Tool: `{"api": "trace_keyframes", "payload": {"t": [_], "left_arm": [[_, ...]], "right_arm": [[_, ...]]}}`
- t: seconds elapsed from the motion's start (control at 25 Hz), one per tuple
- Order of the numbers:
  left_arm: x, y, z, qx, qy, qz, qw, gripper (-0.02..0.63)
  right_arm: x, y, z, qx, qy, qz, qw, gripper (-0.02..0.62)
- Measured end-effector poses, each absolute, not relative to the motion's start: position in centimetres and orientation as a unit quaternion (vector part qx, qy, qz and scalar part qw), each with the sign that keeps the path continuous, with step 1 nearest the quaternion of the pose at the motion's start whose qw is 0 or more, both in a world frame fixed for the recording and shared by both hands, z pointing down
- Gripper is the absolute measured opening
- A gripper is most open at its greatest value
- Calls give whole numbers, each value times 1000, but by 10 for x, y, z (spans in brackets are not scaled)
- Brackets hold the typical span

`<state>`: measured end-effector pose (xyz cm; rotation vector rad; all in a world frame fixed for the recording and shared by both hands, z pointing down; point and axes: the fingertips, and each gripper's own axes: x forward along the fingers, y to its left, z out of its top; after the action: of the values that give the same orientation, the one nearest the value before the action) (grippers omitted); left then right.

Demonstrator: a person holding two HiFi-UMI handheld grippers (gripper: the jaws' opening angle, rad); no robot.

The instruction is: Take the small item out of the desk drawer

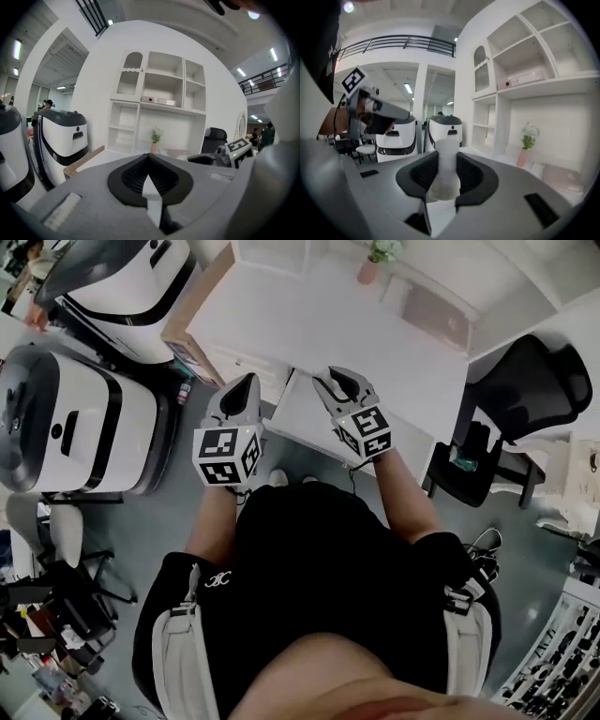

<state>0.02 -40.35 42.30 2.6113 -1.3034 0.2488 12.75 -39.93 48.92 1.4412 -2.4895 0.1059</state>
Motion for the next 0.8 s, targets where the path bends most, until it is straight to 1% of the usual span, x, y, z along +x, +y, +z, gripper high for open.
{"api": "trace_keyframes", "payload": {"t": [0.24, 0.52, 0.64, 0.8], "left_arm": [[46, -413, 413, 912, -390, 81, 94, 12], [106, -409, 403, 938, -325, 86, 79, 12], [132, -405, 400, 948, -296, 86, 73, 12], [165, -396, 398, 958, -263, 90, 66, 12]], "right_arm": [[175, -374, 418, 579, -813, -9, 65, 117], [252, -331, 368, 694, -719, -41, 6, 117], [281, -312, 360, 731, -681, -43, -3, 117], [315, -288, 363, 776, -630, -38, 15, 117]]}}
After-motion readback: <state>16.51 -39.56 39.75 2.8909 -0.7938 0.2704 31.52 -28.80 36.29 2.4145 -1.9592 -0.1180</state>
